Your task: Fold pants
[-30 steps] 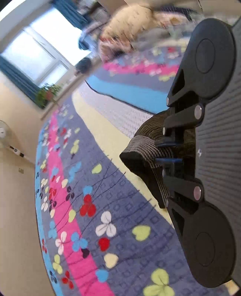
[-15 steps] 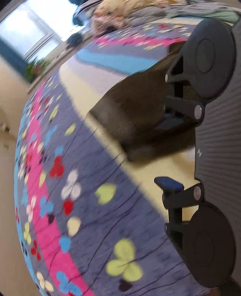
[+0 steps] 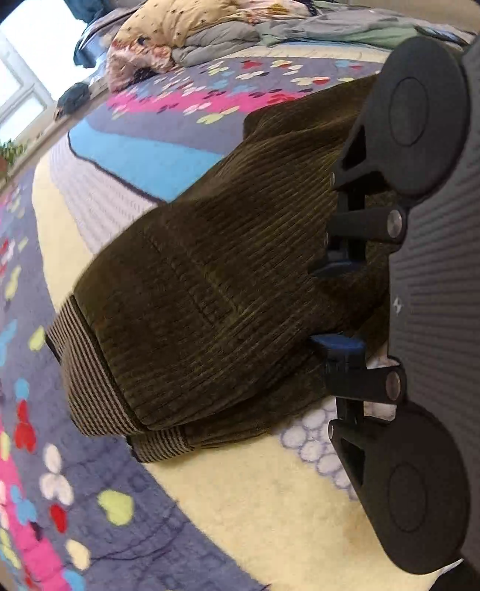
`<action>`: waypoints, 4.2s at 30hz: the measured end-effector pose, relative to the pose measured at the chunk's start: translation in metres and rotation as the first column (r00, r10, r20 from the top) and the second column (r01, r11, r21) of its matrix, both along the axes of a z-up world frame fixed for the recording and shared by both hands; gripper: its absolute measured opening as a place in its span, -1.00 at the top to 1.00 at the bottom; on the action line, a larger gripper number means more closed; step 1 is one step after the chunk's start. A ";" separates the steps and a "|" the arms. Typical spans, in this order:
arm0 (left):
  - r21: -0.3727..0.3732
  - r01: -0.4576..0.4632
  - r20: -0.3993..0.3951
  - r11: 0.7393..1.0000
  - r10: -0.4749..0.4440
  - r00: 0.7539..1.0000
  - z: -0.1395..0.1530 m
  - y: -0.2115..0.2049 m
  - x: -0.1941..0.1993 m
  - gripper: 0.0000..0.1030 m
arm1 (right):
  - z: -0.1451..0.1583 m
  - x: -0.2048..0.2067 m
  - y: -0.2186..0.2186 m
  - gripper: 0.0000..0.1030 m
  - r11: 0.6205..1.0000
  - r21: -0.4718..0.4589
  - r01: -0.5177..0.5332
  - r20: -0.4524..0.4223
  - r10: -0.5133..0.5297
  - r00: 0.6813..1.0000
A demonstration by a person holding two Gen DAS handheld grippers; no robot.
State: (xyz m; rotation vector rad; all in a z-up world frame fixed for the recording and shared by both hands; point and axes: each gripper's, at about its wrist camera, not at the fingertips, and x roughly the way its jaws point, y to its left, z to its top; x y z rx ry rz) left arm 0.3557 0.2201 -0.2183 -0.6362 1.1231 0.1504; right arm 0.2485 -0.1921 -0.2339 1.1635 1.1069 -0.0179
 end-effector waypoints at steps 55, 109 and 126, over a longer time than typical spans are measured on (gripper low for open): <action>0.146 0.071 -0.021 0.987 -0.068 0.997 0.111 -0.033 -0.117 -1.00 | 0.072 -0.042 -0.003 -0.78 0.966 0.078 -0.245 0.123 0.235 0.964; 0.523 0.241 0.200 0.818 -0.392 0.898 0.170 -0.113 -0.231 -1.00 | 0.157 -0.153 0.029 -0.92 0.840 -0.396 -0.370 0.277 0.494 0.824; 0.491 0.297 0.143 0.819 -0.412 0.900 0.137 -0.132 -0.168 -1.00 | 0.155 -0.122 0.000 -0.92 0.825 -0.487 -0.287 0.278 0.458 0.844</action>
